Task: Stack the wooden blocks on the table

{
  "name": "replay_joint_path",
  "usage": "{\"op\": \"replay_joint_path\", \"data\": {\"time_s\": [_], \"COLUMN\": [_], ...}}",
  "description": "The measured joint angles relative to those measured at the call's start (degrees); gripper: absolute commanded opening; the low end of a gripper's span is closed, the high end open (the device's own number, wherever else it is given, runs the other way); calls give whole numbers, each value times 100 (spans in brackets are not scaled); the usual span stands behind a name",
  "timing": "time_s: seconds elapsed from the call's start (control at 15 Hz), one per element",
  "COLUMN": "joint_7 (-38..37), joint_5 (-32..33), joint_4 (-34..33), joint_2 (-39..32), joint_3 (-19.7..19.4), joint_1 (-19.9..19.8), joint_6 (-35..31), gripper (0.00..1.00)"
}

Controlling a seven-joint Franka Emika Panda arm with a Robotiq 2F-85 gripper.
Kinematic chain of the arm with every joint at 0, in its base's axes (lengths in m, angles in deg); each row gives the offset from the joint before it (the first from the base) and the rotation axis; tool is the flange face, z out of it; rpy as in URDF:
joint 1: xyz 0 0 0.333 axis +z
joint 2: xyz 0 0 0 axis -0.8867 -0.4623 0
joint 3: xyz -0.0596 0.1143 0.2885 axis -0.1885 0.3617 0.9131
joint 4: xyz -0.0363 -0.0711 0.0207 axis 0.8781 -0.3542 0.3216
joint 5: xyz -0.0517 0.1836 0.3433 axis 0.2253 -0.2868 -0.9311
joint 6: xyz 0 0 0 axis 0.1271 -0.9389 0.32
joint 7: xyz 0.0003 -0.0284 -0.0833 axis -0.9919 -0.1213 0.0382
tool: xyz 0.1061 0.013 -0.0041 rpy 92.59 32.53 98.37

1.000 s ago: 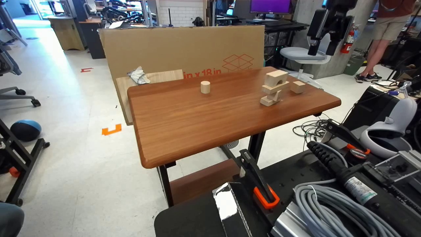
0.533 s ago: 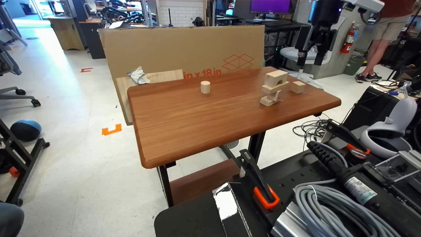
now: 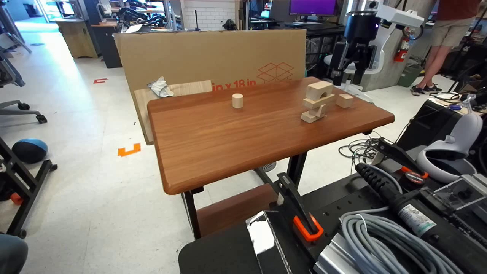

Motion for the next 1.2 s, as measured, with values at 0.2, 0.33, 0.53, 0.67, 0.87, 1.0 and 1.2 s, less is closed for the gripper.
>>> {"op": "replay_joint_path", "data": {"time_s": [0.2,0.33,0.53,0.67,0.87,1.0,1.2], "joint_7": [-116,-220,-372,-435,-473,-529,-582], "joint_5": [202,350,545,640,735,808,860], "joint_4": [-3,-3,-3,-3,-3,-1,0], "joint_2": [-82,-134,-219,-277,-341,-368,-399], "joint_3": [66,78,80,97,136,156,190], "joint_1": [1,1,1,4,17,40,58], "joint_6": [-122,-157,-212,-251,-277,-311,-351], "gripper": [100,100,100,76,58,42,20]}}
